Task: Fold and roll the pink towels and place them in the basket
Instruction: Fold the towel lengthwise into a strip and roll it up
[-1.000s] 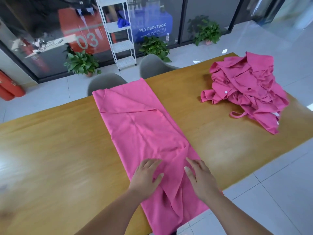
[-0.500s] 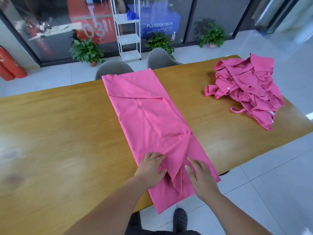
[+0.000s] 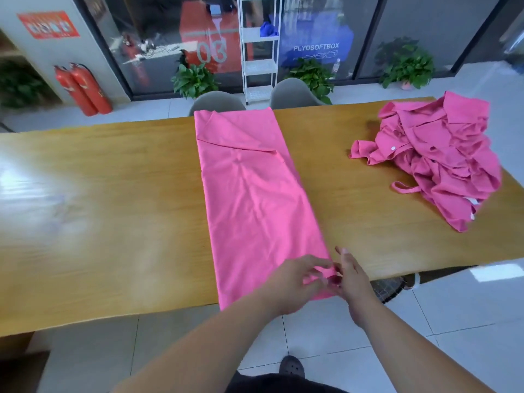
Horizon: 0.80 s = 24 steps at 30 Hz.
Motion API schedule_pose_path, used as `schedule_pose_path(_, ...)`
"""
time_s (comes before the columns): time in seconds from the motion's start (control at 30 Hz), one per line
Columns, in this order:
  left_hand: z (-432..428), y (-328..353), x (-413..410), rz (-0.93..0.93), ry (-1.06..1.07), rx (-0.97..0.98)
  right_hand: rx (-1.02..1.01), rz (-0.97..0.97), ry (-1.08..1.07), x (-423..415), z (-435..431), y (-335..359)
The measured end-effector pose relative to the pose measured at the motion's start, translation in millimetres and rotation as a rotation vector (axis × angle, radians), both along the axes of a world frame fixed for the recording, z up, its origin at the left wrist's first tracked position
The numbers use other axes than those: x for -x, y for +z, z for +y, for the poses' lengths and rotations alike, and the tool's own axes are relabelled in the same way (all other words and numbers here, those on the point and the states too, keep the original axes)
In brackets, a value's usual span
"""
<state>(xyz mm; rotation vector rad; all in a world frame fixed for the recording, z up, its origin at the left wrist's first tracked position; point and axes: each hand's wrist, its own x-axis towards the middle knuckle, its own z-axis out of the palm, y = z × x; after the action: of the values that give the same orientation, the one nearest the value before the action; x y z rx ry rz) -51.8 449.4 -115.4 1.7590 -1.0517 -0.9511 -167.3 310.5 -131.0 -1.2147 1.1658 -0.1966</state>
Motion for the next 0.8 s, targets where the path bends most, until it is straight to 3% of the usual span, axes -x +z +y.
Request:
schedule_pose_path(0.1,20,-17,6,-0.173,0.158,-0.084,-0.015,0.021,0.053,15,-8,-3)
schedule_pose_path(0.27,80,-50,3,-0.574,0.192,-0.344,0.234,0.108,0.25,21,-13,-12)
schedule_pose_path(0.37,106,-65,2,-0.733,0.196,-0.44,0.331,0.116,0.235,15,-15,-8)
schedule_pose_path(0.43,115,-68,4,-0.823,0.202,-0.483,0.314,0.016,0.152,13,-13,2)
schedule_pose_path(0.6,121,-72,5,-0.864,0.32,-0.542,0.2,-0.057,0.113,10,-17,13)
schedule_pose_path(0.73,135,-64,-1,-0.752,0.496,-0.504,0.125,-0.29,0.005,6,-16,28)
schedule_pose_path(0.8,146,-60,-1,-0.687,0.589,-0.497,0.217,-0.13,0.048,19,-13,13)
